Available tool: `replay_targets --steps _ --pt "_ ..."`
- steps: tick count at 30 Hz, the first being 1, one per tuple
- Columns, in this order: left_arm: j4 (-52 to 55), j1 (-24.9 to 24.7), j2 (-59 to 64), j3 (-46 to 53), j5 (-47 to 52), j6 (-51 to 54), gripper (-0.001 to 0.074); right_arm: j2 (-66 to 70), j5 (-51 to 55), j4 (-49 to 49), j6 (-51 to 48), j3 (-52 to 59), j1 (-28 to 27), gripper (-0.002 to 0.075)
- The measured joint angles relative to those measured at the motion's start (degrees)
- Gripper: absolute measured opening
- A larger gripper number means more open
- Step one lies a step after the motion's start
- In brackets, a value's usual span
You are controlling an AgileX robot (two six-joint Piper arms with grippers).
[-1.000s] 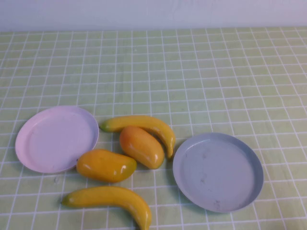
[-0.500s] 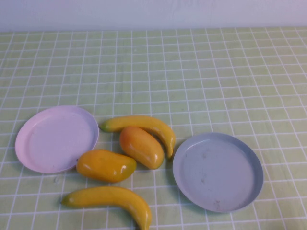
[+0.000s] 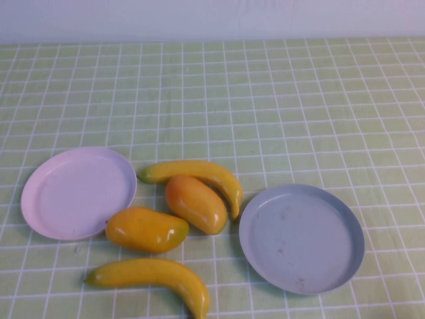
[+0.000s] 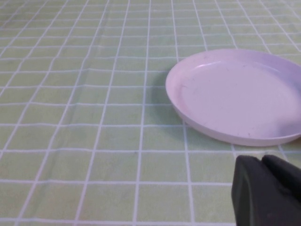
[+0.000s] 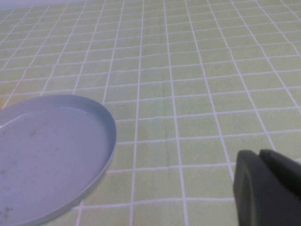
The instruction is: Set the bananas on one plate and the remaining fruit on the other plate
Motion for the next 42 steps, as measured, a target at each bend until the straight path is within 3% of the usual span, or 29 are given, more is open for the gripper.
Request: replay_targets --steps 15,21,24,30,42 --pt "-23.4 0.0 0.0 0.0 -11.0 -9.4 -0.0005 0.0 0.0 0.0 0.0 0.0 0.0 -0.0016" --pt "-25.6 0.0 0.0 0.0 -15.7 -9.3 -0.0005 0.0 0.0 0.0 0.0 0.0 0.0 -0.0016" --pt "-25.8 0.0 0.1 -1.5 -11.3 -9.3 -0.0005 0.0 0.0 0.0 0.0 0.0 0.0 -0.0016" --pt "-25.8 0.0 10.7 -14.1 3.9 -2.2 -0.0005 0.0 0.0 0.0 0.0 0.0 0.0 -0.0015" --pt "-27.8 0.0 46.2 -40.0 36.5 31.2 -0.0005 0.0 0.0 0.0 0.0 0.0 0.0 -0.0015"
